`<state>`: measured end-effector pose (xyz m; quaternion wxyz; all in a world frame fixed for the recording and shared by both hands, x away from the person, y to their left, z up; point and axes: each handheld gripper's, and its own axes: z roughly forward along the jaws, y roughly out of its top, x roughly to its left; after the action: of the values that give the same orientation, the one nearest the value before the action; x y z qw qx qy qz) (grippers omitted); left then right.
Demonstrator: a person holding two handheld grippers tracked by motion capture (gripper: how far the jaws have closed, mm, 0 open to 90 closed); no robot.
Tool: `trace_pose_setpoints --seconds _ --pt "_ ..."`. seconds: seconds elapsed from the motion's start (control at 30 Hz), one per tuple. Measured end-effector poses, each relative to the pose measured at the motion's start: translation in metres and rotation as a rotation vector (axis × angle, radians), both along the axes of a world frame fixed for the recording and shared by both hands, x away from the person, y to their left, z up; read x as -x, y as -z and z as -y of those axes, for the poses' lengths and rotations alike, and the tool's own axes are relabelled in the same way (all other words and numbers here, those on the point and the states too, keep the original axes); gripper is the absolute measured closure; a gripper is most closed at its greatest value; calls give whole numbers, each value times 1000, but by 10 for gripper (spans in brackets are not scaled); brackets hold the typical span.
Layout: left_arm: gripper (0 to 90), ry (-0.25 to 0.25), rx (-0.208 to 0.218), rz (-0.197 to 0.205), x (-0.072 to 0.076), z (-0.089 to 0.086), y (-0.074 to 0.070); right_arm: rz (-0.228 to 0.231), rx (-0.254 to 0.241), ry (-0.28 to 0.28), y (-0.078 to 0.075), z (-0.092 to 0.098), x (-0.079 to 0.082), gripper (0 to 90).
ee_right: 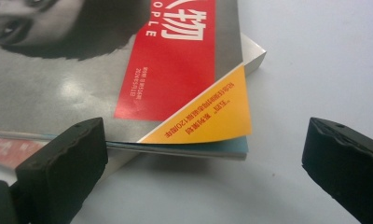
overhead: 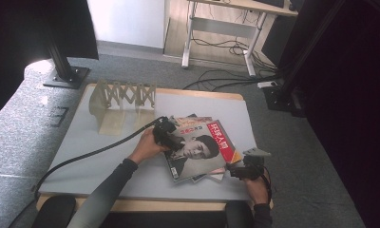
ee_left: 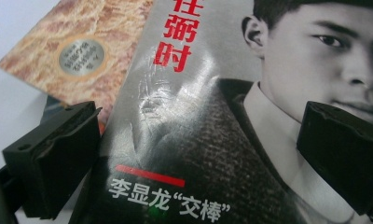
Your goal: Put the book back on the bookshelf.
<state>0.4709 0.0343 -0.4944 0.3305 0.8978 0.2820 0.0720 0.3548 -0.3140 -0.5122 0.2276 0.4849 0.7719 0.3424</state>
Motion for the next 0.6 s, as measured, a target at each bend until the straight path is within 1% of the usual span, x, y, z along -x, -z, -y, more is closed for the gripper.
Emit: trace_pose_setpoints --seconds 0.23,0.27,0.37,0.47,0.53,0.57,0.6 --pt "2 -3 -7 2 12 -9 -1 12 18 13 0 -1 -7 0" --pt "2 -3 -7 2 13 -10 -1 13 27 17 -1 -2 -9 0" --pt "3 -12 -11 0 20 -14 -1 9 43 21 -2 -3 -14 0" --pt "3 -16 -11 0 23 -16 -1 6 54 25 -3 -4 -18 0" --pt "3 -20 -13 -1 27 -18 -1 2 66 30 -3 -6 -23 0" --pt "3 -20 -13 -1 27 -18 -1 2 66 30 -3 -6 -23 0" --pt "3 -21 -14 -3 29 -20 -1 -4 63 35 -3 -5 -27 0"
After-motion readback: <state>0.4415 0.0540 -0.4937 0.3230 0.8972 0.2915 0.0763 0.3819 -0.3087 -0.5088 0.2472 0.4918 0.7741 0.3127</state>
